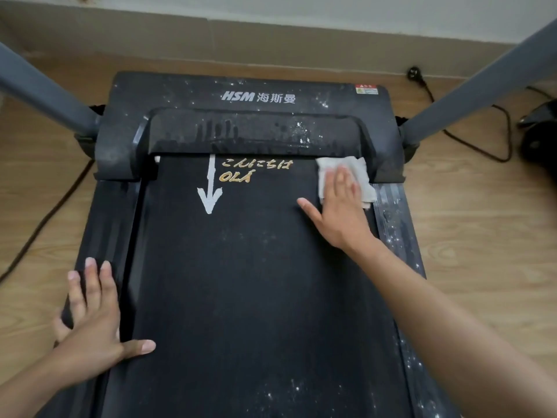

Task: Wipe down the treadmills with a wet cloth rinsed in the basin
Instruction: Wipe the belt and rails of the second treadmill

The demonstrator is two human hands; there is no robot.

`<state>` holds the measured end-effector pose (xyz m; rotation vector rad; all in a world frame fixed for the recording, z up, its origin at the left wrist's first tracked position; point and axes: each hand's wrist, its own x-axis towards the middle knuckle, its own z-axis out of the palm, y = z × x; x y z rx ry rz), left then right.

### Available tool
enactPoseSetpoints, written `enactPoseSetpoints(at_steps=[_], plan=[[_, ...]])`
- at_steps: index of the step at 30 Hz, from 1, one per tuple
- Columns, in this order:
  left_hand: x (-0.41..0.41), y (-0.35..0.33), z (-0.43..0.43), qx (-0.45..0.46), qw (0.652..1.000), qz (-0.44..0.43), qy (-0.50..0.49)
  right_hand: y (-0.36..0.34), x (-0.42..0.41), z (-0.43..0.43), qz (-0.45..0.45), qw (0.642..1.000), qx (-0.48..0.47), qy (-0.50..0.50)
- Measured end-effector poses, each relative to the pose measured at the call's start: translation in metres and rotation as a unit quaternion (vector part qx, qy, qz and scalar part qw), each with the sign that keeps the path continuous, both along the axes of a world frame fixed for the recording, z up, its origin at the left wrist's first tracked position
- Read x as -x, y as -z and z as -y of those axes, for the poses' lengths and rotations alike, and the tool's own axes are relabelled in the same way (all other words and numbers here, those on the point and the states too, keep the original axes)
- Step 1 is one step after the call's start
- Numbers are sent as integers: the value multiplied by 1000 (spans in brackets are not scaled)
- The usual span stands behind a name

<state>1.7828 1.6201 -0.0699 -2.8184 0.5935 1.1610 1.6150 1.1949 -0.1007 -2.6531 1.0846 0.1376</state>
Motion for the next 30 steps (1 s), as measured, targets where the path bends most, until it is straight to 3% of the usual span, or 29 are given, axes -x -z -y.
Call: enactPoseSetpoints(at_steps=[5, 8, 13, 17, 22, 26, 30], plan=[[2, -13, 6, -23, 999, -22, 10, 5, -16, -5, 54, 991, -4, 119], [3, -22, 10, -16, 999, -47, 14, 1, -53, -34, 42, 989, -37, 135], [0, -29, 10, -8, 998, -67, 17, -4, -155, -138, 10, 997, -69, -25], [-1, -31, 10, 5, 997, -70, 16, -5, -215, -209, 3, 982, -45, -182], [3, -25, 8, 11, 999, -39, 21, -3, -168, -139, 13, 959, -2, -284], [2, -16, 4, 5, 1000, -15, 17, -5, -67, -31, -10, 976, 28, -215], [2, -20, 5, -4, 999, -27, 19, -6, 11, 19, -33, 999, 14, -20]])
